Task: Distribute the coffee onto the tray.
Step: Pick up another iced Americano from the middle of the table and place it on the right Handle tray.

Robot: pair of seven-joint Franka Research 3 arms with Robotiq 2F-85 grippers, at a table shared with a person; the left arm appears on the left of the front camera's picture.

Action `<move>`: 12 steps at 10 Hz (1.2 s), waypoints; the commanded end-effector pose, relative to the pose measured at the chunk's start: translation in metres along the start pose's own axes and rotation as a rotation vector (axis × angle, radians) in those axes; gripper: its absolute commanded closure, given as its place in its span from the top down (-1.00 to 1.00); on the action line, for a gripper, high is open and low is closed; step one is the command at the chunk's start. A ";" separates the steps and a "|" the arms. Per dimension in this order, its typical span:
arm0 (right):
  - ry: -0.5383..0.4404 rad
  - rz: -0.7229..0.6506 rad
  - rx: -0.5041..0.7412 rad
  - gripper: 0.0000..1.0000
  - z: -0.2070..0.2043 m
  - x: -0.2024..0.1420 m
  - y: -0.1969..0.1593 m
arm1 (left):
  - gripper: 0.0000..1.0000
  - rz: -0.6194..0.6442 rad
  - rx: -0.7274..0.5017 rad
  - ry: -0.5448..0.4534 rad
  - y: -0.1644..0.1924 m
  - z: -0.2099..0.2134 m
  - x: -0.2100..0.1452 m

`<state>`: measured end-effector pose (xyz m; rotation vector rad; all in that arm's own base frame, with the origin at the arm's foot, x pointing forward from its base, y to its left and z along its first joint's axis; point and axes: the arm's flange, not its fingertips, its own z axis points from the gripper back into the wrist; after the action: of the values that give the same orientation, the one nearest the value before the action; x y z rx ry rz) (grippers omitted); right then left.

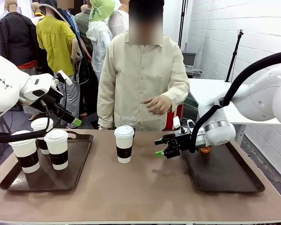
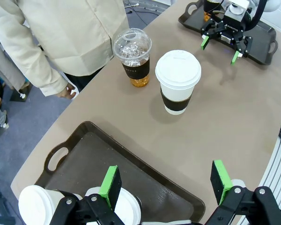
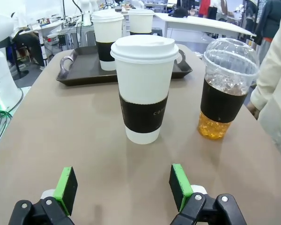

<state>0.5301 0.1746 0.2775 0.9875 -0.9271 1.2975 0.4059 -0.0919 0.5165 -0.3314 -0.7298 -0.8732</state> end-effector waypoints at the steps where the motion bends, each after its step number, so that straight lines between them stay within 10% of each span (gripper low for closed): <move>1: 0.010 -0.016 -0.001 1.00 -0.011 0.001 -0.009 | 1.00 0.000 -0.013 -0.009 0.002 -0.001 -0.002; 12: -0.085 -0.041 -0.145 1.00 0.043 -0.019 0.021 | 1.00 0.000 -0.013 -0.009 0.002 -0.001 -0.002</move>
<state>0.5166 0.1270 0.2768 0.9482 -0.9993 1.1536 0.4059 -0.0918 0.5165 -0.3313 -0.7298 -0.8729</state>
